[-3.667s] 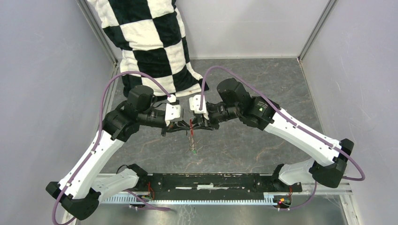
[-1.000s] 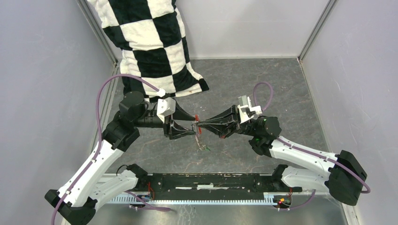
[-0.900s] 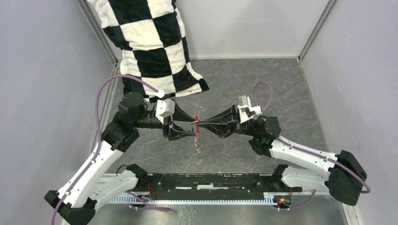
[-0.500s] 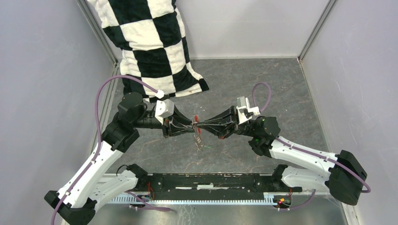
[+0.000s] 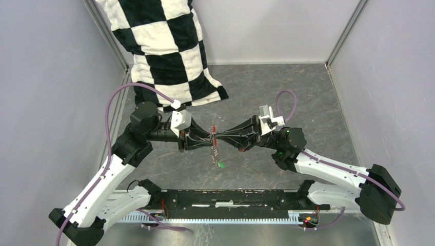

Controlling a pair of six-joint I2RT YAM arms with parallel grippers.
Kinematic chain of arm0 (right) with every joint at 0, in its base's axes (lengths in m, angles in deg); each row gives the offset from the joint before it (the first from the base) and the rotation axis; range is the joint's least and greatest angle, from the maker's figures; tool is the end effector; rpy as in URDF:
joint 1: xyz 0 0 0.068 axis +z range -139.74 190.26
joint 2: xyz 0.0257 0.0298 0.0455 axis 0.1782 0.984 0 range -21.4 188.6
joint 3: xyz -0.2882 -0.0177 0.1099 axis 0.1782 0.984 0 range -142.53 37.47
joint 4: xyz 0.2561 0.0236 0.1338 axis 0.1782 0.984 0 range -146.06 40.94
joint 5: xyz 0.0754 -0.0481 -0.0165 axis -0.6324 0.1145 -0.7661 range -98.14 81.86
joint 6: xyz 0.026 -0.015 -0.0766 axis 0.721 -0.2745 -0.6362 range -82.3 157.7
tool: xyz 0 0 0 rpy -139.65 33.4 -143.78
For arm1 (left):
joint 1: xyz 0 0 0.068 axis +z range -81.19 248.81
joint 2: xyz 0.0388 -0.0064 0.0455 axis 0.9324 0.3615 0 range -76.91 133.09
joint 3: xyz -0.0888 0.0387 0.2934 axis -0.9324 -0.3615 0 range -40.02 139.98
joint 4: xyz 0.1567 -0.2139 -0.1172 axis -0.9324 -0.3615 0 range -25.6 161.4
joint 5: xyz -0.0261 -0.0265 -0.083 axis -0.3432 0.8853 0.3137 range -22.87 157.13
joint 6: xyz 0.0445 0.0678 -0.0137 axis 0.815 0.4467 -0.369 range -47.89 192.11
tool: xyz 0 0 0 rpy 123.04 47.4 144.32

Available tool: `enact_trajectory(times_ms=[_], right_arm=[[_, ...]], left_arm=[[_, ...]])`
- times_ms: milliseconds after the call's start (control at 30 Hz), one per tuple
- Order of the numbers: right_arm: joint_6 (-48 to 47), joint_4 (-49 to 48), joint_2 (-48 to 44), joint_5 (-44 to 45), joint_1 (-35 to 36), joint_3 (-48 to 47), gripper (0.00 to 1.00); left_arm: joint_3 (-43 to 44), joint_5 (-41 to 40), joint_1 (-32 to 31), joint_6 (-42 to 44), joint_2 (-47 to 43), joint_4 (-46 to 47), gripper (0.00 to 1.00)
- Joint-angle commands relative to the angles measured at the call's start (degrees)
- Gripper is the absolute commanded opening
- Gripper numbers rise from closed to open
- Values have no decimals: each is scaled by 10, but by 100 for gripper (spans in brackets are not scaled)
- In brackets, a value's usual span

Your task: Put the keys on the keyring

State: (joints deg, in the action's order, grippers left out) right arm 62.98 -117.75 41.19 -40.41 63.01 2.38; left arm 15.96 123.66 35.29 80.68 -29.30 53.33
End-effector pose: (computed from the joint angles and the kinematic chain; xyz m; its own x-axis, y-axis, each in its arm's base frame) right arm 0.1295 0.2336 0.3827 -0.0939 0.4729 -0.8761 -0.9956 -0.0460 0.0819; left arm 0.1274 -0.1561 0.4164 0.0089 0.0929 -0.9956 0.9999 -0.0081 0.0082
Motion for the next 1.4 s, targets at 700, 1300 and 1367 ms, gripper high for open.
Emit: enact_trajectory(times_ms=[700, 1300, 1367], right_arm=[[27, -68, -13, -3, -2, 2, 0], [2, -21, 2, -21, -1, -9, 0], [2, -23, 5, -21, -2, -9, 0]], left_arm=[[88, -138, -2, 186, -12, -162, 63], [73, -9, -2, 7, 14, -33, 54], [71, 0, -2, -9, 17, -20, 52]])
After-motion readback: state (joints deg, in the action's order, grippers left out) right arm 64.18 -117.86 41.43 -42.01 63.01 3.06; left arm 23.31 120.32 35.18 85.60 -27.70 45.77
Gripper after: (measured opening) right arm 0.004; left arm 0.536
